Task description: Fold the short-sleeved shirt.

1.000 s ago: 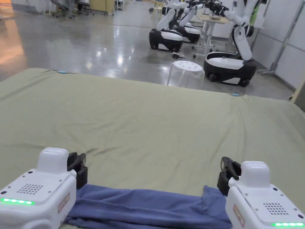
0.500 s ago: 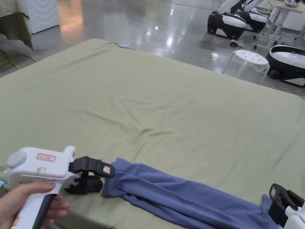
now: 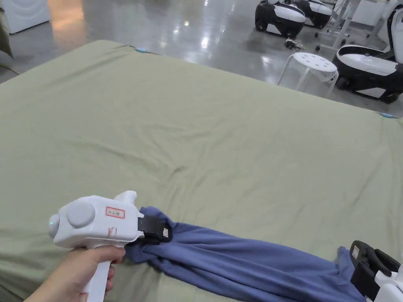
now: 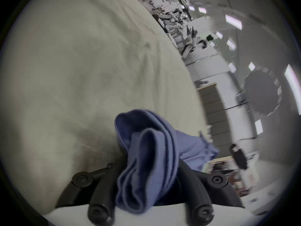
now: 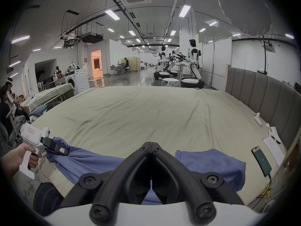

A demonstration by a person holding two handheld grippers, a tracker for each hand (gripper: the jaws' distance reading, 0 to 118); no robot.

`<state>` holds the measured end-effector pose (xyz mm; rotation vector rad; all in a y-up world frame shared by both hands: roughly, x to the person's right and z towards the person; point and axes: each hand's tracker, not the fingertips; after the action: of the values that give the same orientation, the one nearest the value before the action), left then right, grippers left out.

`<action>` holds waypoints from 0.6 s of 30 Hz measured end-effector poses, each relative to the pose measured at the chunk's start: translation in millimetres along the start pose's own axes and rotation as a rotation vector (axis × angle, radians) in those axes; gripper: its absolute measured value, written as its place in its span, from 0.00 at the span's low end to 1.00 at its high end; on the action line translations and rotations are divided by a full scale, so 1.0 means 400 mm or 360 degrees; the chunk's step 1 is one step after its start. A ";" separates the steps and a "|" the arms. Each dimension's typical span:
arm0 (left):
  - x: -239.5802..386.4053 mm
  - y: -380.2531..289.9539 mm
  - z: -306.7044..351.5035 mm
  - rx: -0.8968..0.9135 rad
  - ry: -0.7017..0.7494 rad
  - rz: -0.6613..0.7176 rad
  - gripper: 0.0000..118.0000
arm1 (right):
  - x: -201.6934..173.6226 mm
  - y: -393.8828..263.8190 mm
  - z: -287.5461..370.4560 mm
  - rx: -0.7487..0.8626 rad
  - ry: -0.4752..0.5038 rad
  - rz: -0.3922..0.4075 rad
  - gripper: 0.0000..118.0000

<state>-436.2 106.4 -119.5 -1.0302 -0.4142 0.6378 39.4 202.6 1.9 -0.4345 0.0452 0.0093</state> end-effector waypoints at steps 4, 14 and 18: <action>0.066 0.027 0.103 0.0180 0.0396 -0.0175 0.08 | 0.003 -0.013 0.013 0.0006 0.0035 -0.0028 0.00; 0.355 -0.102 0.131 0.0369 0.0521 -0.0294 0.08 | 0.040 -0.031 0.048 0.0100 0.0151 -0.0203 0.00; 0.497 -0.151 -0.059 0.0329 0.0479 -0.0457 0.08 | 0.074 -0.040 0.063 0.0129 0.0151 -0.0253 0.00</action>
<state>-255.8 200.8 -72.1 -0.8325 -0.2202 0.2556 70.5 198.7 30.1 -0.3566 0.1042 -0.1694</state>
